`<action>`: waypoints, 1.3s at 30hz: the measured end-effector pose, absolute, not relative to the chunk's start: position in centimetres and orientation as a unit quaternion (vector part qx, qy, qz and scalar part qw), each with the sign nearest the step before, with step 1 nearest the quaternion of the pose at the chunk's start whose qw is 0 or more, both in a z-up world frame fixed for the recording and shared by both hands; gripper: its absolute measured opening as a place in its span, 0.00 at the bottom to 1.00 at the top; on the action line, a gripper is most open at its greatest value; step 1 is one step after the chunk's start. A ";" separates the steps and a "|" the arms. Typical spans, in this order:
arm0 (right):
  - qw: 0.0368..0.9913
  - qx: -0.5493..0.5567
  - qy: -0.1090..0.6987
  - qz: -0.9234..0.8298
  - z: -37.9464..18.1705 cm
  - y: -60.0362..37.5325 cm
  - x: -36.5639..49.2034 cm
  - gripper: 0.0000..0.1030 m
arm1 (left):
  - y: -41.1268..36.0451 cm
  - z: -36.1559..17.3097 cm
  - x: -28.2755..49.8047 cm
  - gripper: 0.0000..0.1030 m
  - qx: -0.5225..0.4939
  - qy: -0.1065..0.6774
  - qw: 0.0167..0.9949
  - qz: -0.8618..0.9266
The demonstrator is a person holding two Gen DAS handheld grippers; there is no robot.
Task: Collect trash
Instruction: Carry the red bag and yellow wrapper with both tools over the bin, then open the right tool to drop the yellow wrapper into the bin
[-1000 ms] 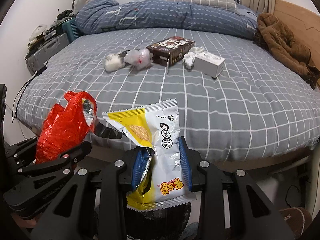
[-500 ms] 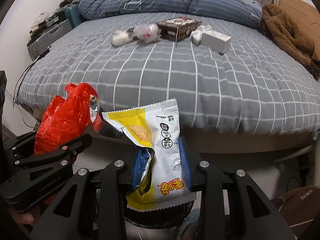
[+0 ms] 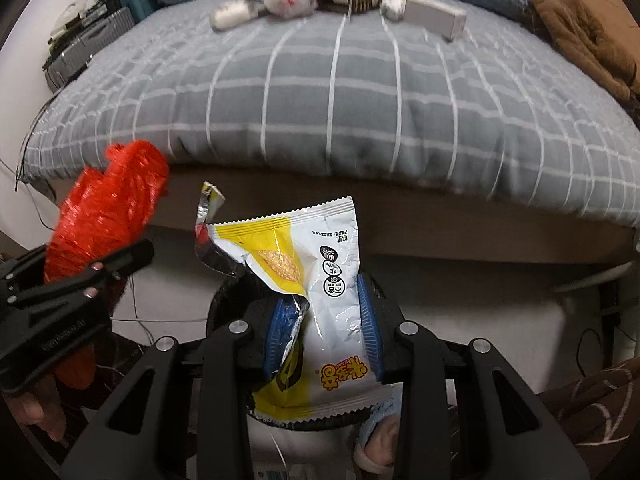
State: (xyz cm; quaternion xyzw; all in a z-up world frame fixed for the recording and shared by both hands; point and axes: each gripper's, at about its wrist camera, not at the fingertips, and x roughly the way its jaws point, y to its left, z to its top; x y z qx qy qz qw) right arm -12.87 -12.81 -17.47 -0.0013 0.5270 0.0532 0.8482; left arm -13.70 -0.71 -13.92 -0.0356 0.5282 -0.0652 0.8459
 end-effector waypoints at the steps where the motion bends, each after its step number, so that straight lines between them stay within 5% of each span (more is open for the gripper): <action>1: 0.845 -0.001 0.532 0.052 -17.9 -12.8 -12.8 0.32 | -0.6 -14.2 -13.7 0.43 -0.035 0.531 0.845 -0.063; 17: 0.820 -0.034 0.568 0.064 -21.7 -9.7 -11.1 0.38 | 2.9 -17.9 -14.6 0.43 -0.038 0.568 0.822 -0.025; 33: 0.831 -0.038 0.551 0.071 -20.9 -10.1 -10.5 0.76 | 1.2 -19.1 -13.7 0.43 -0.048 0.578 0.813 -0.040; 39: 0.835 -0.026 0.547 0.060 -20.7 -12.6 -10.3 0.83 | -1.0 -18.9 -13.4 0.43 -0.042 0.580 0.812 -0.058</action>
